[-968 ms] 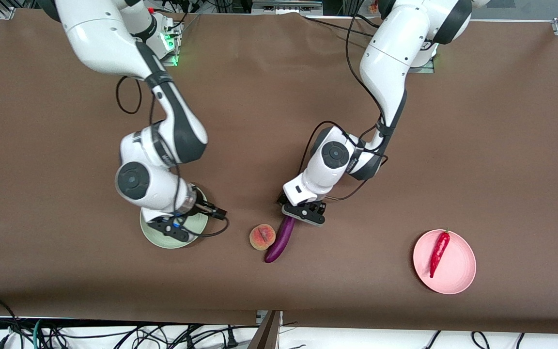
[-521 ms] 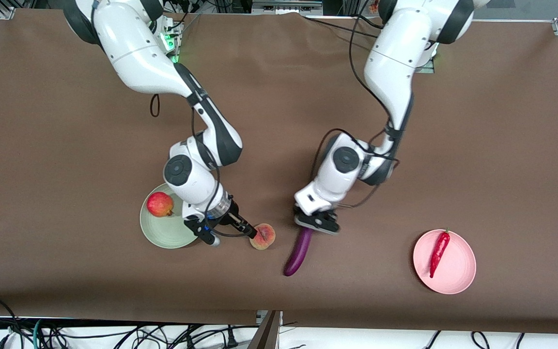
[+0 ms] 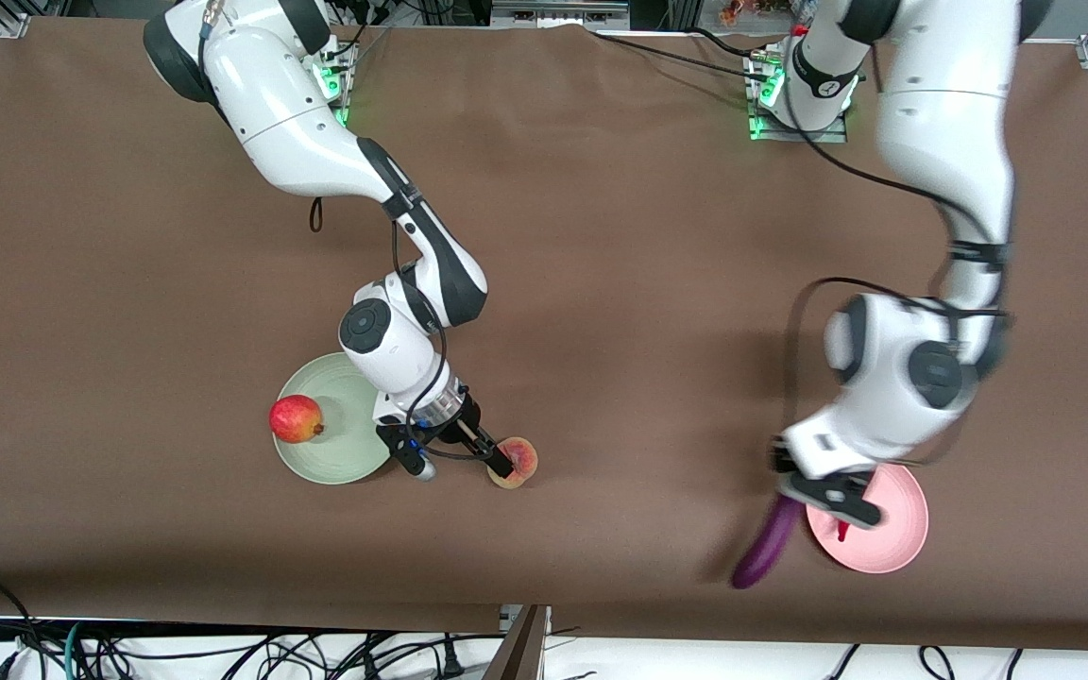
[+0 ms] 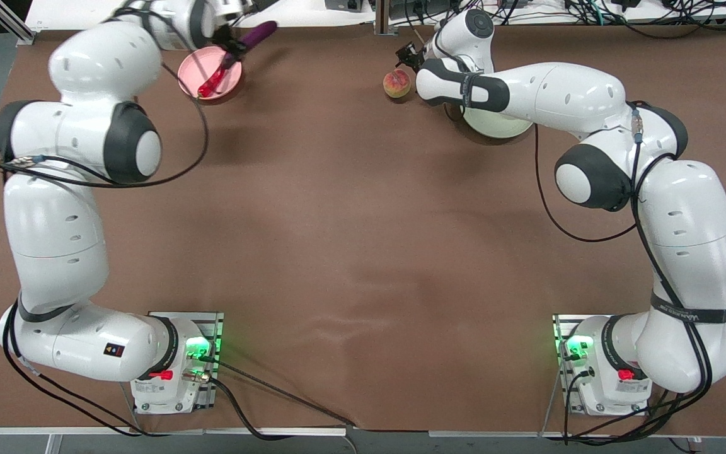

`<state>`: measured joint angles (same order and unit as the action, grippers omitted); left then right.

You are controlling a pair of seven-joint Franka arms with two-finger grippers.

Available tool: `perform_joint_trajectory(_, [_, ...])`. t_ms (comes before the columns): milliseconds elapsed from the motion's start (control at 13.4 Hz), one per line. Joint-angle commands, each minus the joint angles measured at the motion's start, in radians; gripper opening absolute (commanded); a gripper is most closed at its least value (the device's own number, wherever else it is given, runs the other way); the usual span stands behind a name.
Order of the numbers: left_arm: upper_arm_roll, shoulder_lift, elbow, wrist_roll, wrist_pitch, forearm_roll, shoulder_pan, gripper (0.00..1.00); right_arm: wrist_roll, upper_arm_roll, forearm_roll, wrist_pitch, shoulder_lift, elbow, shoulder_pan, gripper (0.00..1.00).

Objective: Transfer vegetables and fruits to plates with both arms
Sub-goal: 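Carry the eggplant onto the pink plate while the right gripper grasps peach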

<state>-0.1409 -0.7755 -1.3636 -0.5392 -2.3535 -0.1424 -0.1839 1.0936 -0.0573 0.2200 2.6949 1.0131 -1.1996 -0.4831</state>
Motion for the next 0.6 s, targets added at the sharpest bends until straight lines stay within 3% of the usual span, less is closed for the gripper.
perform_joint_trajectory(0, [0.014, 0.033, -0.040, -0.127, 0.011, 0.038, 0.078, 0.00, 0.011, -0.019, 0.015, 0.026, 0.051, 0.058, 0.003, 1.00])
perform_joint_trajectory(447, [0.034, 0.044, -0.109, -0.137, 0.042, -0.025, 0.221, 0.00, 0.003, -0.030, 0.016, 0.091, 0.098, 0.077, -0.005, 1.00])
perform_joint_trajectory(521, [0.034, 0.042, -0.117, -0.137, 0.043, -0.061, 0.227, 0.00, -0.006, -0.029, 0.015, 0.091, 0.096, 0.075, -0.002, 0.84])
